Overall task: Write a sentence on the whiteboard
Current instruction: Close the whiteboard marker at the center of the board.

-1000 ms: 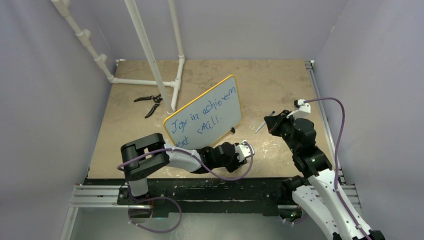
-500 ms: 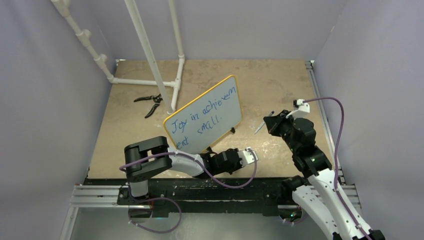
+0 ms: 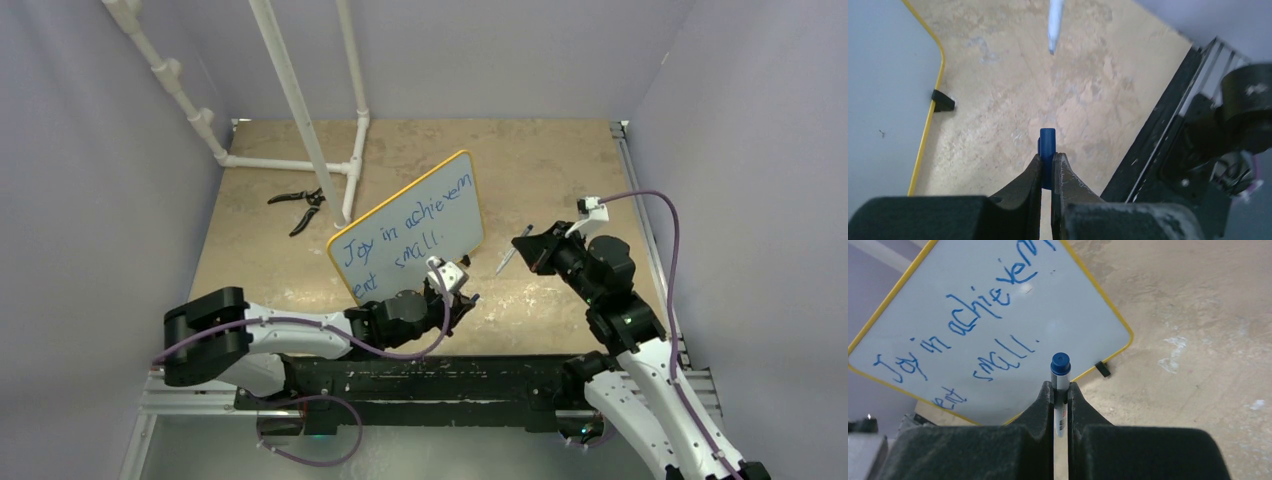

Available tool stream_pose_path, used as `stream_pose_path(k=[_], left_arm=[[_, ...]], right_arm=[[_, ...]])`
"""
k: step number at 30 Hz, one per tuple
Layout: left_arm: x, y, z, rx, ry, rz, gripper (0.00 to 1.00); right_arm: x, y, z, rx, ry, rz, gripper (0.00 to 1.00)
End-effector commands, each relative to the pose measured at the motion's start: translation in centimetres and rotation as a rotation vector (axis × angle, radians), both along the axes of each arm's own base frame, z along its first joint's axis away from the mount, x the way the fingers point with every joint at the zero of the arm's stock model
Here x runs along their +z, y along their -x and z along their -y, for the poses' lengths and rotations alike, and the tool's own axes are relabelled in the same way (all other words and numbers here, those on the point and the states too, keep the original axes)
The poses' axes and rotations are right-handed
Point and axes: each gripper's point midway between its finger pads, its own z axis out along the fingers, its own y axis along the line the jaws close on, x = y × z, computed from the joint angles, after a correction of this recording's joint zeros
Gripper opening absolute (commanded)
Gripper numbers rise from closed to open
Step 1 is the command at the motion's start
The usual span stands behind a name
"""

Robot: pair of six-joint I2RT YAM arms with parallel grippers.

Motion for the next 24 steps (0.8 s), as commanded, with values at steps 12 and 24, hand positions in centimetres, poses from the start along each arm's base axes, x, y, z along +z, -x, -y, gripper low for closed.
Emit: stream_pose_path(k=[12,24], left_arm=[[7.3,0.5,-1.4,-0.04,0.364,-0.074,0.0],[8.2,0.6,-2.1,-0.038,0.399,-0.058,0.0]], right_arm=[[3.7,1.4,-4.8,0.237,-0.22,0.019,0.0],[2.9,1.2,-5.3,0.252,-0.224,-0.014,0.0]])
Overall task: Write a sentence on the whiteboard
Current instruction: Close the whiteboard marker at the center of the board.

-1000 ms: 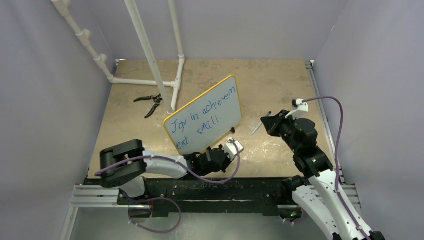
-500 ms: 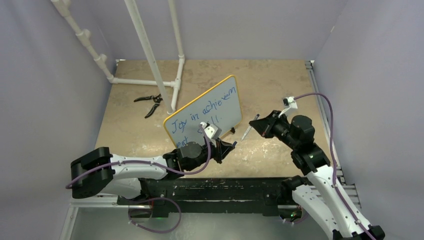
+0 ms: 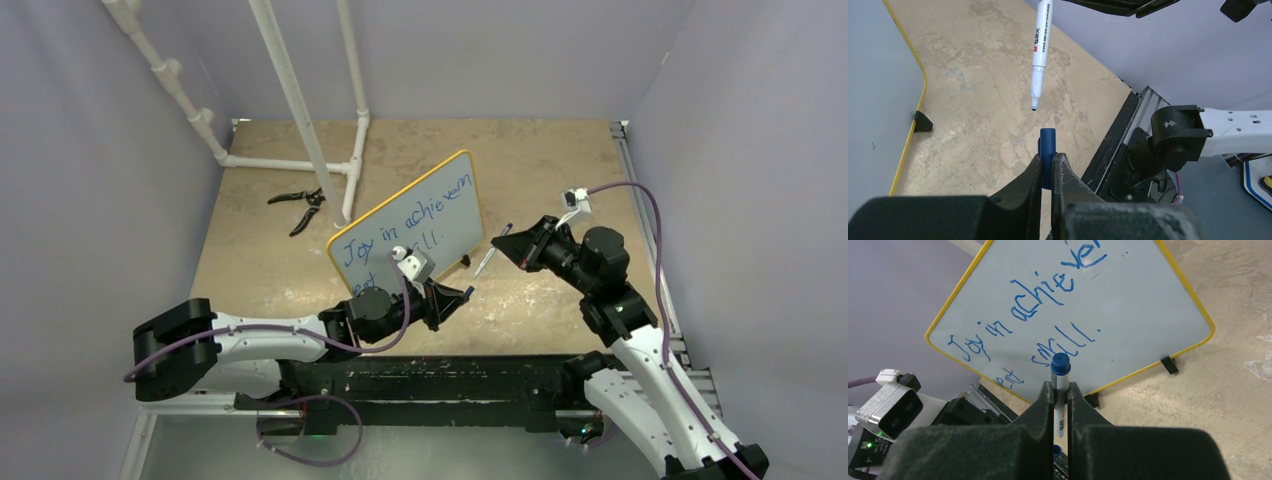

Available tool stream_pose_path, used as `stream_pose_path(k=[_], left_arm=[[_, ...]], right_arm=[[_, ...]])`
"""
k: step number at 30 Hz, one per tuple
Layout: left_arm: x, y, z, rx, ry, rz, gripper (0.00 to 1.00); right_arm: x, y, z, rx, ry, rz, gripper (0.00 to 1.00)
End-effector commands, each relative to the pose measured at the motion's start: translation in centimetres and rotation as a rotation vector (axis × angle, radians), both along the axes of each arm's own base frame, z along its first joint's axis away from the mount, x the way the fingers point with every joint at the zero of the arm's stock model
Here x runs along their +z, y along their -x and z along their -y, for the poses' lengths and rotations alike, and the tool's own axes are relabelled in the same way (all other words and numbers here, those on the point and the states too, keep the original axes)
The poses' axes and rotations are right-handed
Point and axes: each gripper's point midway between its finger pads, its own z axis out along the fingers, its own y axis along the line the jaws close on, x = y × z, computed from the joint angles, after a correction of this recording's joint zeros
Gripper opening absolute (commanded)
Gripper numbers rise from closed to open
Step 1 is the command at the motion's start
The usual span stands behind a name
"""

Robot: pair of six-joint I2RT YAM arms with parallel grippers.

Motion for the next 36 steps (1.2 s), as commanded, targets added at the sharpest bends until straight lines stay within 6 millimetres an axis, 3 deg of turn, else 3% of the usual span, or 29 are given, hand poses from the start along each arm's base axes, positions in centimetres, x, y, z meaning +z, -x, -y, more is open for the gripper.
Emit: stream_pose_path(k=[1,36], left_arm=[[2.17,0.06,-0.33,0.001,0.081,0.017,0.0],[1.88,-0.36,-0.34,0.025,0.066,-0.004,0.0]], right_arm=[[1.05,0.17,-0.46,0.029,-0.023,0.03,0.0],[1.13,0.75,-0.35,0.039,-0.009,0.014,0.0]])
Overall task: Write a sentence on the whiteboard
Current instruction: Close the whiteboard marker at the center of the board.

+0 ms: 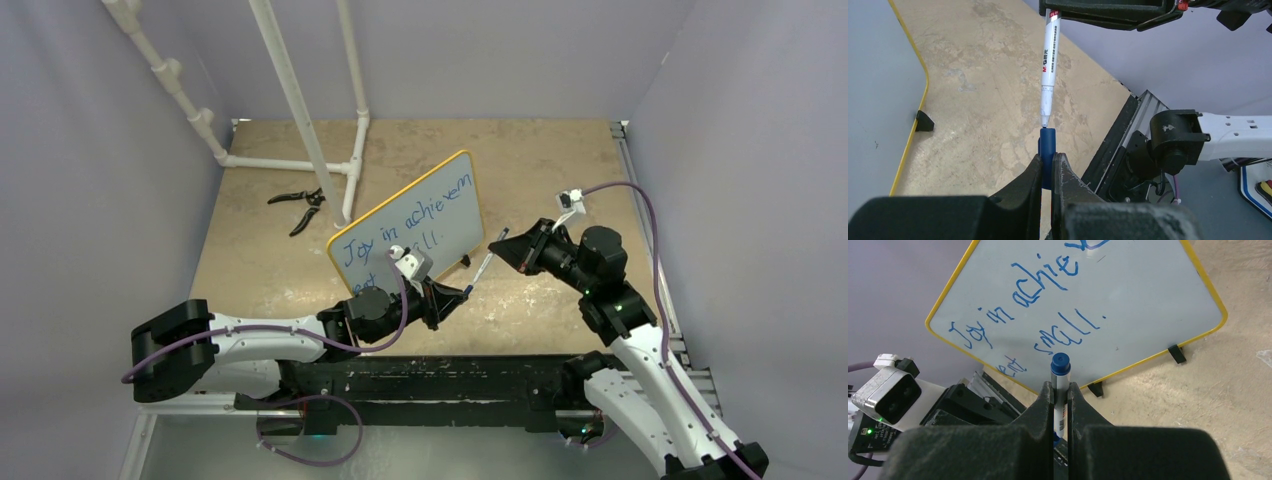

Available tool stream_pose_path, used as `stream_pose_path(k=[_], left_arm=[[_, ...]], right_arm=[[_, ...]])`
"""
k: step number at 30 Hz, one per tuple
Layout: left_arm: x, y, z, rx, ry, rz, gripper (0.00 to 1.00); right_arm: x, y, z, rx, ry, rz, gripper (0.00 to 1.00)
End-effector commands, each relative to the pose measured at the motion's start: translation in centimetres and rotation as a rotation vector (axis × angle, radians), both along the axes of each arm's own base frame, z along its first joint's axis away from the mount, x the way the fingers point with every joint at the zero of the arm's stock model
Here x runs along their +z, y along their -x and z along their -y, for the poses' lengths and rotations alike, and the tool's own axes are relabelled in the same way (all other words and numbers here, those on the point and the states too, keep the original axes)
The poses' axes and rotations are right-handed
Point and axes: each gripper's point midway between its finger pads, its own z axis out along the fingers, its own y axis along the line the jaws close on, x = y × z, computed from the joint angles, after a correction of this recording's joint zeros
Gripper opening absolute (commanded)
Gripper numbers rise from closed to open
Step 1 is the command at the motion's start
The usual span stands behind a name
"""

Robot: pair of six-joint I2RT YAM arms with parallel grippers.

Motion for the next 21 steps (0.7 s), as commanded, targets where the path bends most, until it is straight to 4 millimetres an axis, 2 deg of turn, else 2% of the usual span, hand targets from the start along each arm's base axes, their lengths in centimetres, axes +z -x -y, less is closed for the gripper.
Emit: stream_pose_path(k=[1,11,21], left_arm=[[1.41,-0.31,-0.05,0.014,0.045,0.004,0.0],[1.27,-0.29,-0.01,0.013,0.042,-0.004,0.0],[1.76,-0.3,-0.07,0.014,0.054,0.005,0.0]], right_arm=[[1.72,0.01,0.31,-0.018,-0.011,0.044,0.0],[2.26,0.08,0.28,-0.019,-0.027,0.052,0.0],[1.34,-0.06,-0.04,0.0,-0.017,0.037,0.0]])
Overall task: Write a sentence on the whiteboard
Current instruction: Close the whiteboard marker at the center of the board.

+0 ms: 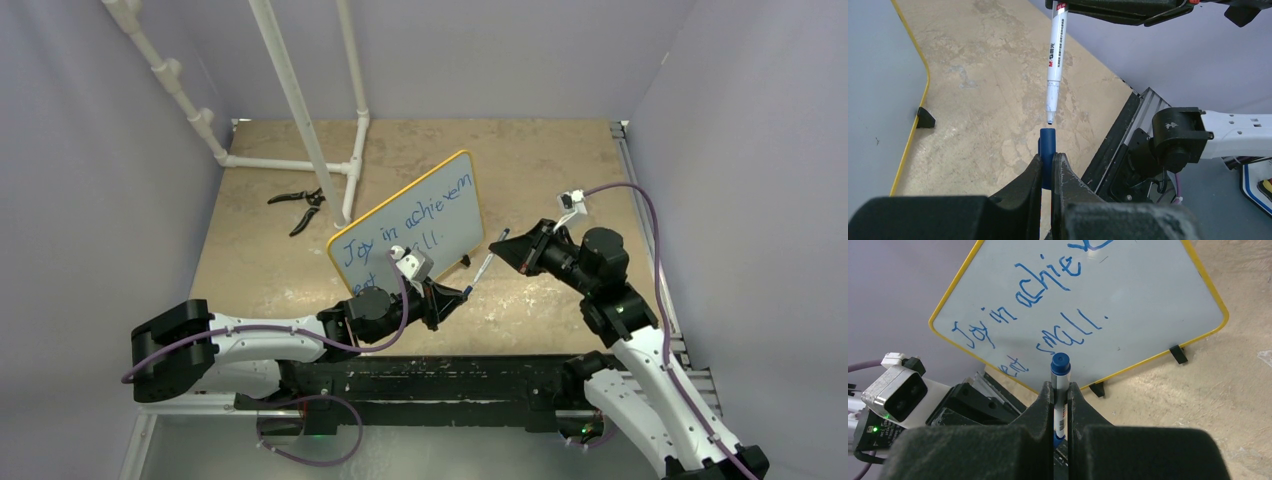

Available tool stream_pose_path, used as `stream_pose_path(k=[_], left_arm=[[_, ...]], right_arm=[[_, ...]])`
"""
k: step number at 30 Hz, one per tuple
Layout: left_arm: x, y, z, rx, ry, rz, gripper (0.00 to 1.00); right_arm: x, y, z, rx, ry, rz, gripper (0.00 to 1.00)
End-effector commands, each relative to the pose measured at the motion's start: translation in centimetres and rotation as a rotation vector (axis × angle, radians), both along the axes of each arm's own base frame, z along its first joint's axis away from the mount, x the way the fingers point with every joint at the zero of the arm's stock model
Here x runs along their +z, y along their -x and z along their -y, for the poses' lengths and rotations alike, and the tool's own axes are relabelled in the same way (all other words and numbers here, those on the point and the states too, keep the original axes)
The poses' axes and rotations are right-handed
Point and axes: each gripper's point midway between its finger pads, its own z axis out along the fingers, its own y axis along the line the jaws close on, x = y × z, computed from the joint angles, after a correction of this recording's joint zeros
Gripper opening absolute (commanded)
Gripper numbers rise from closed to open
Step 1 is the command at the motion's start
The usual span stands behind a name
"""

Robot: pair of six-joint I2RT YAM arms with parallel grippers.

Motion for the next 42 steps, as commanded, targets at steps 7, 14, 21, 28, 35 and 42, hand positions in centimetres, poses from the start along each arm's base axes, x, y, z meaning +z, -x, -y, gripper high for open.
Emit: stream_pose_path(k=[7,14,21,28,35,42], left_arm=[[2.5,-0.4,0.1,0.015,0.076,0.018,0.0],[2.6,-0.5,0.3,0.013,0.077,0.022,0.0],[3.3,-0.6,0.4,0.019,0.094,0.036,0.0],[4.4,-1.1,0.3,0.043,0.106,0.069,0.0],[5.4,-1.9,0.6,0.071,0.122,0.106,0.0],[7.1,-2.6,1.1,0.098,0.164,0.139,0.0]], right_arm=[[0.8,-0.3,-0.3,0.017,-0.006,0.028,0.0],[0.5,0.1,-0.9,0.056,-0.021,0.013,0.0],[-0.1,0.4,-1.4,0.092,-0.025,-0.012,0.0],[-2.5,0.8,-1.8,0.112,-0.03,-0.125,0.0],[-2.9,1.5,-2.1,0.122,-0.089,-0.129,0.0],[-4.1,1.7,-1.8,0.116,-0.067,-0.137,0.0]])
